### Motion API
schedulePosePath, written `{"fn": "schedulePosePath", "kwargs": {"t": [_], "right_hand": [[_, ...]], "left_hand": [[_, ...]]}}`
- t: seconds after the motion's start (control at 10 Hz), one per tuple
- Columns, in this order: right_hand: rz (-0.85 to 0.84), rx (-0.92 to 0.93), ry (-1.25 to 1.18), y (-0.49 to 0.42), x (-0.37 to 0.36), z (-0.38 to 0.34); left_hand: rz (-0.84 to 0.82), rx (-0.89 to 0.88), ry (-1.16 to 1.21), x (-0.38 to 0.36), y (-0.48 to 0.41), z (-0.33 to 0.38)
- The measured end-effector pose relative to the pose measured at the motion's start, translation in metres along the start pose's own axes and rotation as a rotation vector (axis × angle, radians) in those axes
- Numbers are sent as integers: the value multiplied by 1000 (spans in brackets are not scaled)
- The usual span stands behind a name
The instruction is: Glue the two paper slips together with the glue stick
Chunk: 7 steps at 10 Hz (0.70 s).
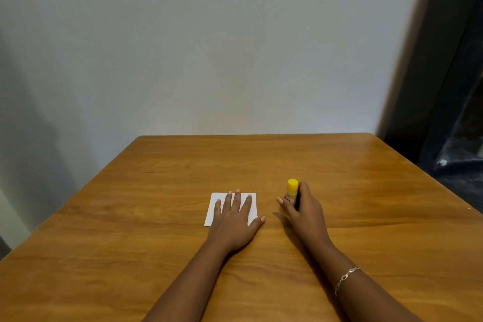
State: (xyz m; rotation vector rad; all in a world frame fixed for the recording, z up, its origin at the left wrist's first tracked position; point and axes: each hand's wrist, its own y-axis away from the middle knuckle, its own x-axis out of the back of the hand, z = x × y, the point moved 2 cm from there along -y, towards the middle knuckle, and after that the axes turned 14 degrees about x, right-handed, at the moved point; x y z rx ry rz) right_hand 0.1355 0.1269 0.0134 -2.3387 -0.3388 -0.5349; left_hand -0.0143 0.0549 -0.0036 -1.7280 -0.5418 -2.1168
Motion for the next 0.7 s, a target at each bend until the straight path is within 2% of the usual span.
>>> {"fn": "schedulePosePath", "kwargs": {"t": [0.3, 0.5, 0.7], "right_hand": [[-4, -30, -89, 1, -1, 0], [-7, -88, -52, 1, 3, -4], [80, -133, -138, -1, 16, -24]], "left_hand": [[176, -22, 118, -1, 5, -3], [265, 40, 26, -2, 7, 0], [176, 49, 102, 11, 13, 2]]}}
